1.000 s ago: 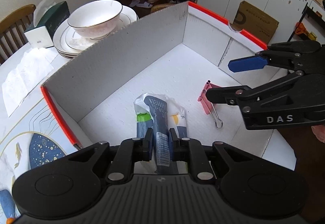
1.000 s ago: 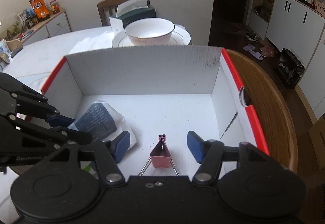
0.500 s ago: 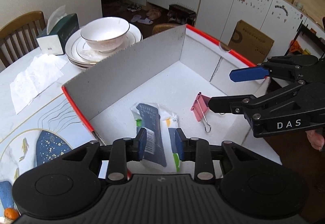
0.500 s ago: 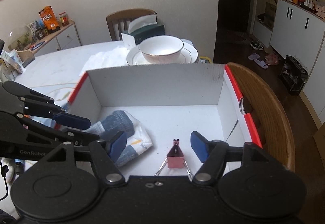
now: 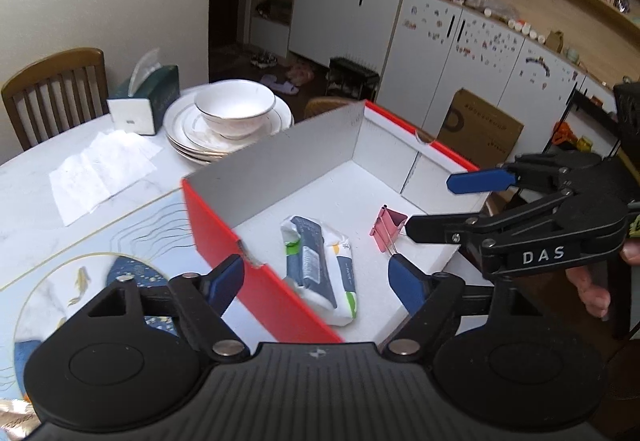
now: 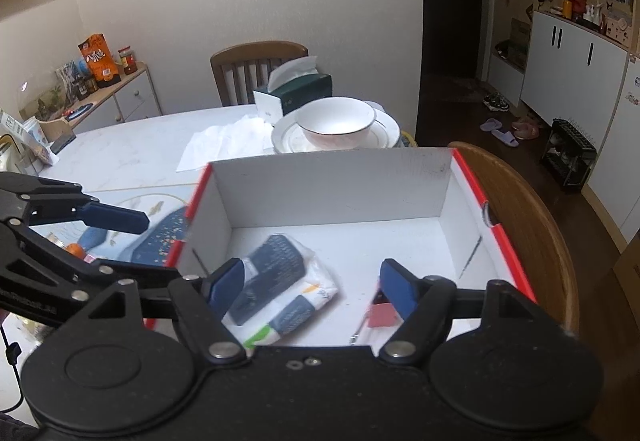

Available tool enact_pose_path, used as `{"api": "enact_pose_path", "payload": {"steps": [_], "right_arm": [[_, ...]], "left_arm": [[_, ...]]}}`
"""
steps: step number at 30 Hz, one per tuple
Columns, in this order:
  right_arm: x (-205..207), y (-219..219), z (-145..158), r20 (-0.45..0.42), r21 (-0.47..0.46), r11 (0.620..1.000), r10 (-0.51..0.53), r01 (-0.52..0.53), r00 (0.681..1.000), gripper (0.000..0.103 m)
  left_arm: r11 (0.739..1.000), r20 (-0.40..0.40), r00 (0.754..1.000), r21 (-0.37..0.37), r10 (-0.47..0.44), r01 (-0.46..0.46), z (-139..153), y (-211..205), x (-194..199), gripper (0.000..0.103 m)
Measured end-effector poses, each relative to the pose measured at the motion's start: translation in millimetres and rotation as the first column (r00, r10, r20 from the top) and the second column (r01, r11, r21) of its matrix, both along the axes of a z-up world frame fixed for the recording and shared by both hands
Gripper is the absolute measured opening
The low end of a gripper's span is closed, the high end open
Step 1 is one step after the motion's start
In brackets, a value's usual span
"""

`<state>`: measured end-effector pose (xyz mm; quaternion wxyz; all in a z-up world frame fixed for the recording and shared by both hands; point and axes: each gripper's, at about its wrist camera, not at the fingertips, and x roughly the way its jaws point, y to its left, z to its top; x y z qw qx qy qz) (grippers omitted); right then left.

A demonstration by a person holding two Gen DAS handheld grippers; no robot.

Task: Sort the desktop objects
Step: 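Move both tools back over the pile of items on the table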

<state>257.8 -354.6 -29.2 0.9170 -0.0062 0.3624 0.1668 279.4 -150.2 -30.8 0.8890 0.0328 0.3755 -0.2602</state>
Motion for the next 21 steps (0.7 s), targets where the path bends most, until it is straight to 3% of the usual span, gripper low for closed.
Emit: {"api": "enact_pose_path", "payload": {"steps": [6,9,16,21], "right_arm": [[-14.6,31.4,4.3,0.003,0.021,1.000,0.011,-0.011,1.000,0.075],[-20.6,47.1,4.2,0.002,0.025,1.000,0.014,-0.014,1.000,0.076],[-37.6,86.6,0.6,-0.004,0.025,0.999,0.032,-0.031,0.999,0.076],[-51.1,115.7,-4.4,-0.015,0.027,0.998,0.059,-0.058,0.998,0.076]], "left_arm": [[0.999,0.012,1.000,-0.033,0.025,-0.025,8.7,37.0,-17.0,0.086],[0.999,0.025,0.999,-0.028,0.028,-0.027,10.6,54.4,-26.9,0.086],[0.998,0.043,0.997,-0.013,0.060,-0.059,9.0,103.6,-52.3,0.100],[0.996,0.044,0.995,-0.009,0.093,-0.093,3.8,138.9,-66.9,0.102]]}}
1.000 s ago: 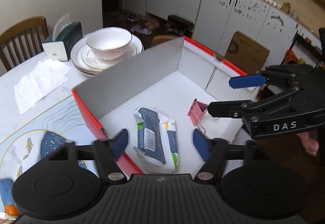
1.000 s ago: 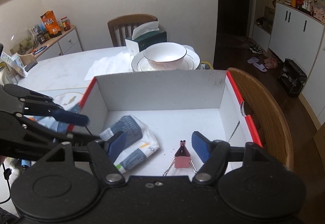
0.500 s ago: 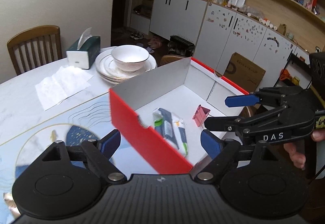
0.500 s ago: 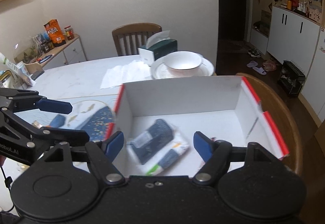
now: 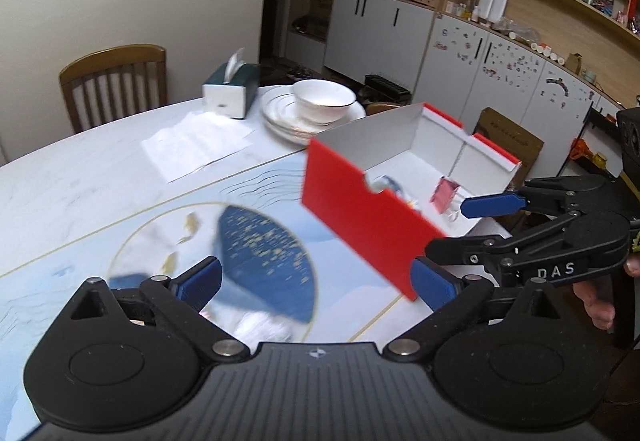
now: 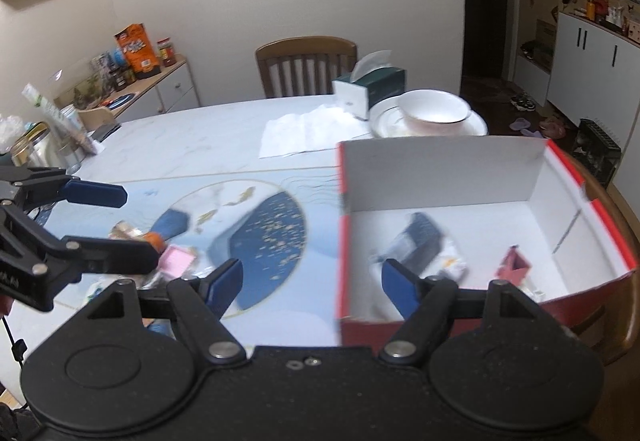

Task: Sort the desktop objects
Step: 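Move both tools back over the pile of items on the table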

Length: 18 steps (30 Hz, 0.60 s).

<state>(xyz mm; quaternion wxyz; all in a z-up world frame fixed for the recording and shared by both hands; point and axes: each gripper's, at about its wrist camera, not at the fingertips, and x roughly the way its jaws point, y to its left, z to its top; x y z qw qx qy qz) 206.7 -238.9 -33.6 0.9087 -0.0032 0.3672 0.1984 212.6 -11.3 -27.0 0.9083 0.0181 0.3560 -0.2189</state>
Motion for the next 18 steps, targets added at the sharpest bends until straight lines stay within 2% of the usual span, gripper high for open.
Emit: {"api": "enact_pose_path", "payload": {"steps": [11,18], "right_arm": [[-30.9,61.3,-10.7,-0.026,-0.009,0.999,0.030,-0.031,0.999,0.076],[-44.7,86.4,-23.1,-0.042,-0.027,0.999,0.016,-0.017,0.999,0.076]], "left_arm": [[0.998,-0.015,0.999,0.038,0.052,-0.052,-17.5,65.5,-17.5,0.103],[0.997,-0.046,0.997,0.053,0.056,-0.054,-35.1,86.8,-23.4,0.103]]}}
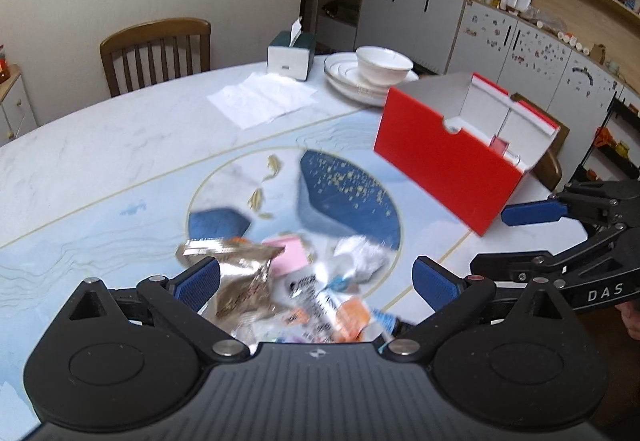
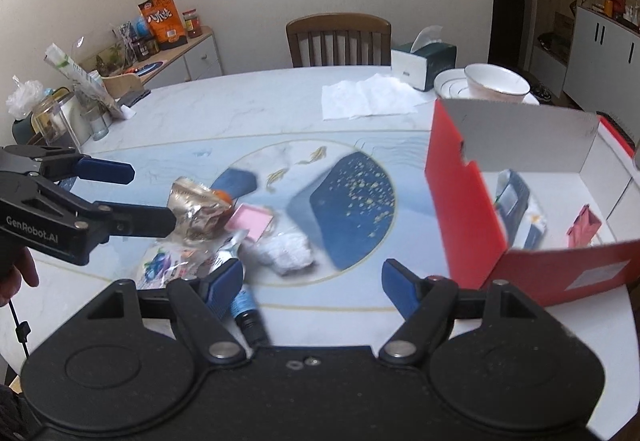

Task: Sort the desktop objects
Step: 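Move both tools back over the pile of items on the table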

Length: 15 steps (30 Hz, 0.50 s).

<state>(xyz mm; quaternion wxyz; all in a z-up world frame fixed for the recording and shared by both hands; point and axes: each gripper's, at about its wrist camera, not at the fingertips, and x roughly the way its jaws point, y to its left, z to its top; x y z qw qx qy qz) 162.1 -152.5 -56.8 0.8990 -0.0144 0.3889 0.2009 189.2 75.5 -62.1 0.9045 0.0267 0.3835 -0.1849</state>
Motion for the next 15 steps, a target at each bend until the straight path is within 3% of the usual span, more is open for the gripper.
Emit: {"api": "enact_pose_path", "payload": {"steps": [15], "right_arm": [[-30.0,53.3,-28.9,-0.064,-0.033,0.996,0.078,-0.080,0.995,0.076]], "left_arm": [[0.998,-0.076,0.997,0.062,0.029,-0.024,-46.9,20.2,-4.6,0.103]]}}
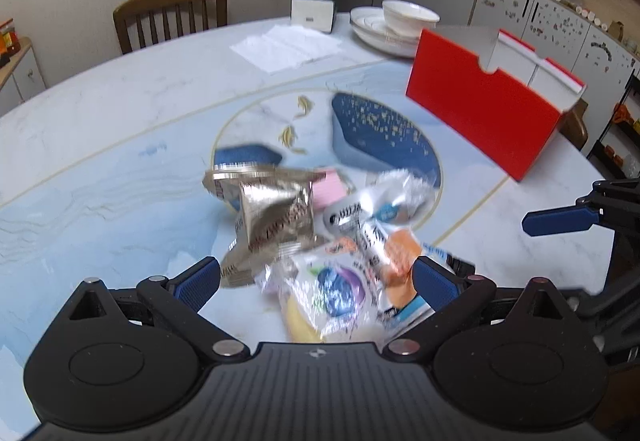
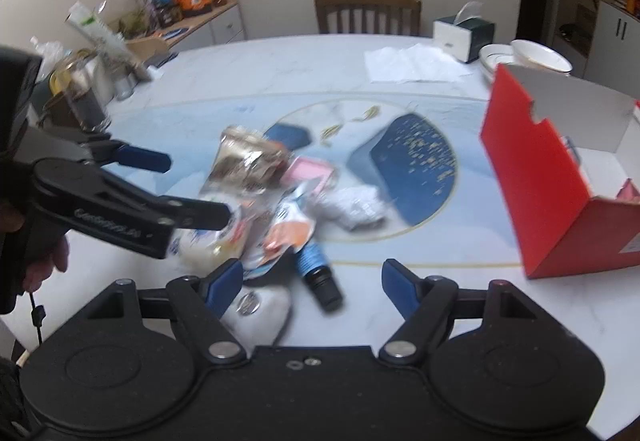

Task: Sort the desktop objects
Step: 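Move both tools back over the pile of items on the table, then grasp the blueberry bread bag with the left tool while the right tool grasps the white heart pin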

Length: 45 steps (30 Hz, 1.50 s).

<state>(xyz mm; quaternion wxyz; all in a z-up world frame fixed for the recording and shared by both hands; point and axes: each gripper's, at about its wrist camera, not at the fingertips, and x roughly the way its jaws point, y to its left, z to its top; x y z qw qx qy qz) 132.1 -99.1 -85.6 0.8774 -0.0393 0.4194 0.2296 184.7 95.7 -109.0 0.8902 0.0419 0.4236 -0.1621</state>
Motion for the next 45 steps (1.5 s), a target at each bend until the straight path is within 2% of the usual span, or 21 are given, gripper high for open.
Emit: {"api": "enact_pose_path", "payload": {"steps": [8,11,16,25,30,33,35,40,45], "right_arm": [[-10.3,23.0,-18.4,-0.027,-0.033,0.998,0.052,-0.053,0.998,0.076],[-11.6,30.3,-25.3,-0.033,-0.054,0.996,0.066,-0.068,0.997,0.076],[-11.5,38.7,-32.8,-0.033,-0.075,0.994,0.082,-0.084,0.996,0.075],[-9.4,44.3,-40.8,-0.037,-0.096,0.990,0.099,-0.102,0.994,0.073],[-8.6,46.3,-43.2,-0.041,-0.097,0.989,0.110,-0.113,0.993,0.068],[-7.8,47.1,-45.0,-0.046,-0.099,0.988,0.115,-0.119,0.992,0.062],[-7.1,46.6,-46.2,-0.053,-0.097,0.988,0.114,-0.118,0.992,0.059],[-8.4,45.1,-46.1,-0.052,-0.095,0.988,0.113,-0.118,0.992,0.055],[-8.5,40.9,-44.6,-0.049,-0.087,0.990,0.103,-0.107,0.994,0.051]], "left_arm": [[1.000,-0.047,0.999,-0.003,0.015,-0.016,-16.1,-0.2,3.5,0.103],[1.000,-0.046,0.999,0.018,0.017,-0.016,-20.5,-3.3,2.8,0.103],[0.999,-0.038,0.998,0.012,0.045,-0.044,-22.6,-1.8,1.1,0.103],[0.999,-0.039,0.998,0.006,0.039,-0.038,-26.4,-4.3,-2.6,0.101],[1.000,-0.049,0.999,0.005,0.019,-0.019,-27.4,-9.1,-2.7,0.092],[1.000,-0.050,0.998,0.006,0.027,-0.027,-27.3,-9.8,-1.6,0.080],[0.999,-0.055,0.998,0.003,0.034,-0.034,-27.1,-9.5,-0.4,0.068],[0.999,-0.059,0.998,-0.009,0.036,-0.037,-26.5,-9.6,-0.2,0.058],[0.999,-0.062,0.997,-0.015,0.045,-0.046,-25.9,-8.4,-0.5,0.055]]}}
